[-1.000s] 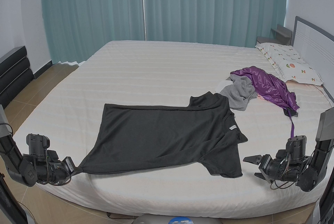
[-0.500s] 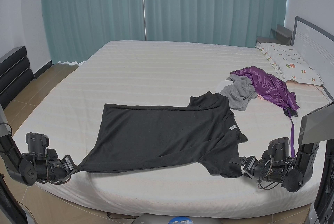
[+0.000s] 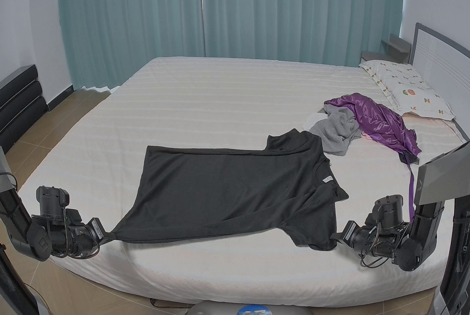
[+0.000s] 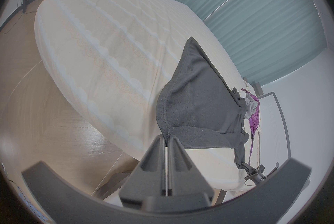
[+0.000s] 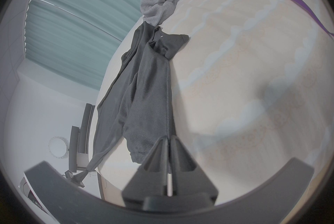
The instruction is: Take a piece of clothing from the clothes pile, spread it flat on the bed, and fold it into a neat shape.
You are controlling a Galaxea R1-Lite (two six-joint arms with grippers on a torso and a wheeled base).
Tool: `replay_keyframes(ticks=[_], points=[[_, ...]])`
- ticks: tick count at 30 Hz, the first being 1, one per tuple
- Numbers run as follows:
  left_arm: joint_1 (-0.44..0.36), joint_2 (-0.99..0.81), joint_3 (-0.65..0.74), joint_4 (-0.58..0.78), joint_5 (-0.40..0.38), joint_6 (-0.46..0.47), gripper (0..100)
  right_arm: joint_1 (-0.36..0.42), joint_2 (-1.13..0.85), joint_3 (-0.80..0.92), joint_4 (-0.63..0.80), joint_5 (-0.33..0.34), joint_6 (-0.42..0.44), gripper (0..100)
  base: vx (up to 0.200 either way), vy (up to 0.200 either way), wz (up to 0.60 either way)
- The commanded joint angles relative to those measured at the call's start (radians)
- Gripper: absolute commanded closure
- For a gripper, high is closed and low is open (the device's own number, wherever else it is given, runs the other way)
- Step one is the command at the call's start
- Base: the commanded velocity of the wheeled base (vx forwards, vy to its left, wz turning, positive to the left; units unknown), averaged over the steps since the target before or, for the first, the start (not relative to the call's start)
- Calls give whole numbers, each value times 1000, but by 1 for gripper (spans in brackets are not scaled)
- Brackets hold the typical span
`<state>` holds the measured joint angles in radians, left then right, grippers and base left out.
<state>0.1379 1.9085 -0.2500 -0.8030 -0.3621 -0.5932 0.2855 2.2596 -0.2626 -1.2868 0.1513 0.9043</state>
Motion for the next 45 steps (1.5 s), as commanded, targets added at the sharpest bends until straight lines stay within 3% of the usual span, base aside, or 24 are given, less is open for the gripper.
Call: replay_keyframes(ticks=[1, 13, 16, 23, 29, 40, 43, 44, 45], points=[[2, 0, 0, -1, 0, 0, 100, -20, -80, 60, -2, 2, 1, 100, 0, 0, 0], [12, -6, 0, -2, 0, 0, 100, -51, -258, 197, 14, 54, -2, 100, 0, 0, 0], [11, -9, 0, -2, 0, 0, 100, -43, -344, 263, 37, 65, -45, 100, 0, 0, 0], [11, -11, 8, -5, 0, 9, 100, -40, -621, 263, 431, 126, -104, 100, 0, 0, 0], [9, -9, 14, -2, 0, 12, 100, -8, -799, 250, 718, 129, -169, 100, 0, 0, 0], [5, 3, 15, -2, 0, 12, 100, 26, -735, 243, 762, 122, -205, 100, 0, 0, 0], [3, 1, 23, -2, -3, 13, 100, 23, -684, 241, 756, 123, -249, 100, 0, 0, 0], [3, 1, 26, -2, -3, 13, 100, 23, -673, 238, 755, 126, -251, 0, 0, 0, 0], [3, 0, 28, -2, -3, 13, 0, 15, -666, 226, 755, 129, -251, 0, 0, 0, 0]])
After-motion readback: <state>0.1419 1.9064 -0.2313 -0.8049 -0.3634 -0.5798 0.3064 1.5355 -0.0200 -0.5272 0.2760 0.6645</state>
